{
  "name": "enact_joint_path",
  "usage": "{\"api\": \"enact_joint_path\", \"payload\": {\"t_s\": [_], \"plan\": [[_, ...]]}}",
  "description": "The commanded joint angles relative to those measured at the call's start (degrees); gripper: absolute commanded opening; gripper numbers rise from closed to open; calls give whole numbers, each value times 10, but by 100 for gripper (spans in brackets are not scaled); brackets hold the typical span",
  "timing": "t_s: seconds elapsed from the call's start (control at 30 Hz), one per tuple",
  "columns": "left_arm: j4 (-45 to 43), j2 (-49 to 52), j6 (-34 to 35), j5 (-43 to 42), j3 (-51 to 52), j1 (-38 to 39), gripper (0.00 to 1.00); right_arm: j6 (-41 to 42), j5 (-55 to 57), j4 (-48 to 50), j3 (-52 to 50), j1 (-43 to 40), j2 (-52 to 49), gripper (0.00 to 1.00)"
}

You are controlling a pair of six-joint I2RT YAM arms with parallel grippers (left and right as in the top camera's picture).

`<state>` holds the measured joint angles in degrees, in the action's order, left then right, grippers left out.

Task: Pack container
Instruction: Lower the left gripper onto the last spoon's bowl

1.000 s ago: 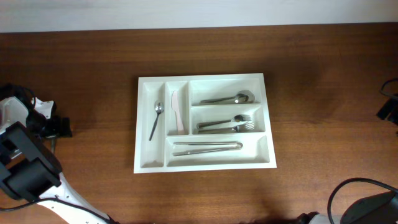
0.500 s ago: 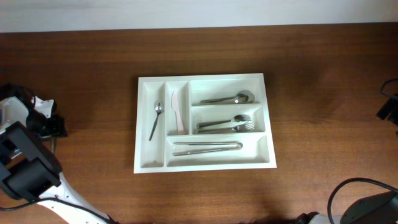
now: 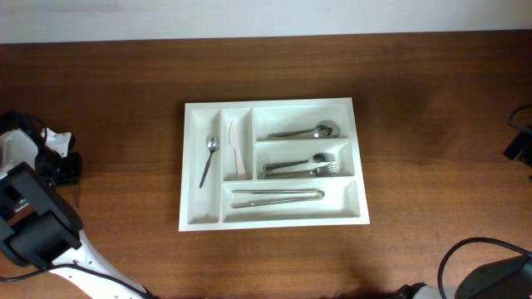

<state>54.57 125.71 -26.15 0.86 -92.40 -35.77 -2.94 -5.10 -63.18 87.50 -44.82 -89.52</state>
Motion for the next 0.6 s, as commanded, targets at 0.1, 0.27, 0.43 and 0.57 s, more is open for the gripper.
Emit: {"api": "enact_joint_path", "payload": {"t_s": [0.1, 0.27, 0.43, 0.57], "plan": [[3, 18, 0, 3, 4, -3, 2, 5, -5, 0, -1, -2, 2, 99], [31, 13, -1, 0, -8, 4, 2, 5, -5, 0, -1, -2, 2, 99], [67, 3, 20, -4, -59, 34, 2, 5, -5, 0, -1, -2, 2, 99], [100, -7, 30, -45, -115, 75, 2, 5, -5, 0, -1, -2, 2, 99]]}}
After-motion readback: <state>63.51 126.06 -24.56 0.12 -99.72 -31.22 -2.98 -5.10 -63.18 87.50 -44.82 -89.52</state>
